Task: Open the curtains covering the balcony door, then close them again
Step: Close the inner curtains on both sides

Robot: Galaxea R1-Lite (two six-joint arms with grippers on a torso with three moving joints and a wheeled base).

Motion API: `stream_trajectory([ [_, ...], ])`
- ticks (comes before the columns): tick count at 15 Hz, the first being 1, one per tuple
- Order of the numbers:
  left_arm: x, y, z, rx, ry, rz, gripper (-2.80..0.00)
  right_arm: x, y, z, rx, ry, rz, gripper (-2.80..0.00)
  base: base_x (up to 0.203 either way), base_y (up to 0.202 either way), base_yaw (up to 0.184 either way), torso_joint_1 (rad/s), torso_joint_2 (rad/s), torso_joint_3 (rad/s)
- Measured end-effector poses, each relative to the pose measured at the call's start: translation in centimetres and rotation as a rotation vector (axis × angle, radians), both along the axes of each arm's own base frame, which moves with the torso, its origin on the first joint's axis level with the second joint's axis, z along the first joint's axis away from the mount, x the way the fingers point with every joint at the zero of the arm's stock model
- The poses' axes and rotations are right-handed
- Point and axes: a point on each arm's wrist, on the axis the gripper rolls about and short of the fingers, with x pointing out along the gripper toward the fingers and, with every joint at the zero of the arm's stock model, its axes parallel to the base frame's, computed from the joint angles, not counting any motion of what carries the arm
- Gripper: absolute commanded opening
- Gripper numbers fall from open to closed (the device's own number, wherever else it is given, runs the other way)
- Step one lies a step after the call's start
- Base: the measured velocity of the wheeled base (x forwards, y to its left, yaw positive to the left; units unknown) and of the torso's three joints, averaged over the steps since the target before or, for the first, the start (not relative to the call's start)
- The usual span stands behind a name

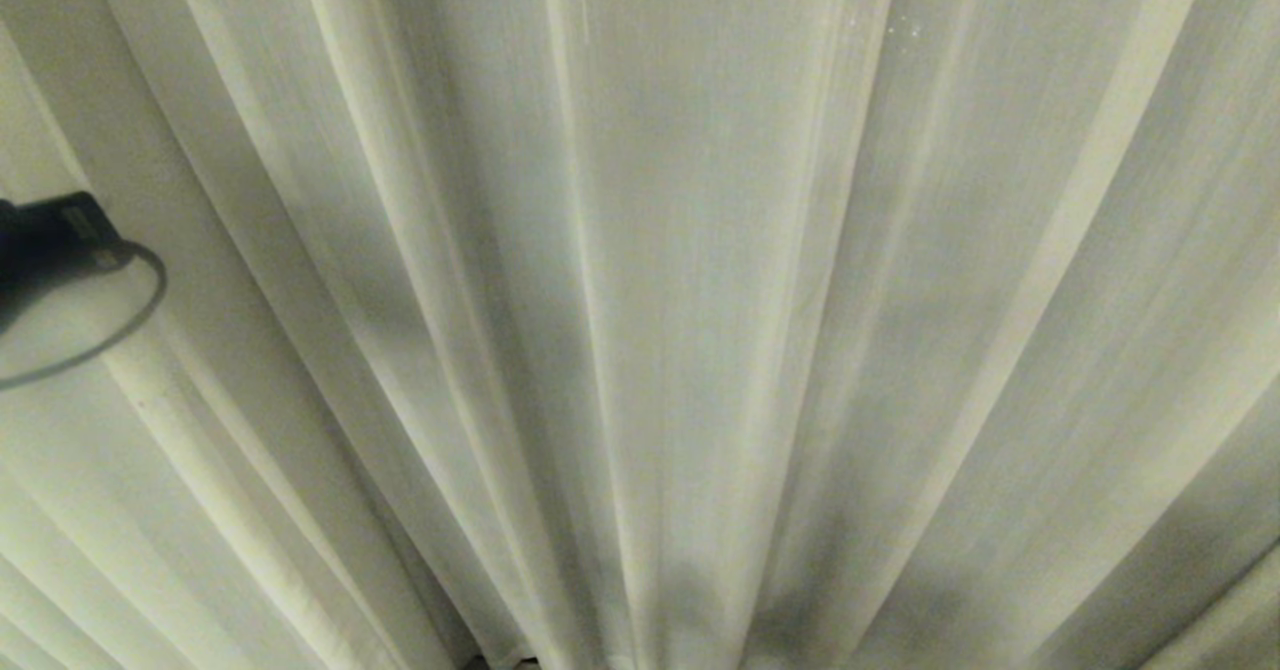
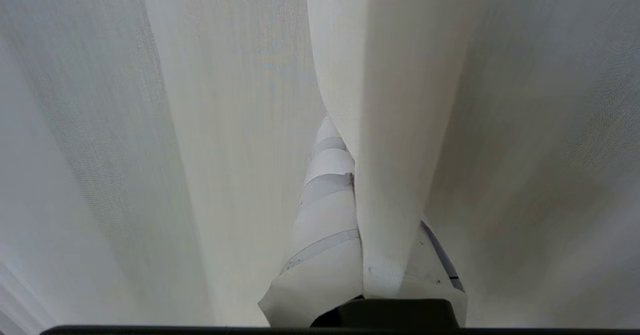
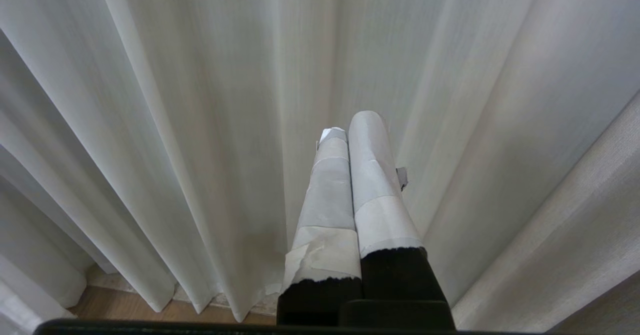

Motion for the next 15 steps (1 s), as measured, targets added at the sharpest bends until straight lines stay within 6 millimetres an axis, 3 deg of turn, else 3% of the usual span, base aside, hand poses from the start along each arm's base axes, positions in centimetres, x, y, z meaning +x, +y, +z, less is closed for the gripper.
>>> stream_trajectory([
  [7,-1.0,-0.4,0.2,0.005,-0.009,-0.007,0.00,0.0,0.0,0.0,0.001,0.000,0.000,-2.80,0.000,0.000,0.000,0.000,0.00,0.000],
  [15,-7.6,-2.2,-0.1,0.018,-0.055,-0.007,0.00,0.0,0.0,0.0,0.000,0.000,0.000,-2.80,0.000,0.000,0.000,0.000,0.00,0.000],
])
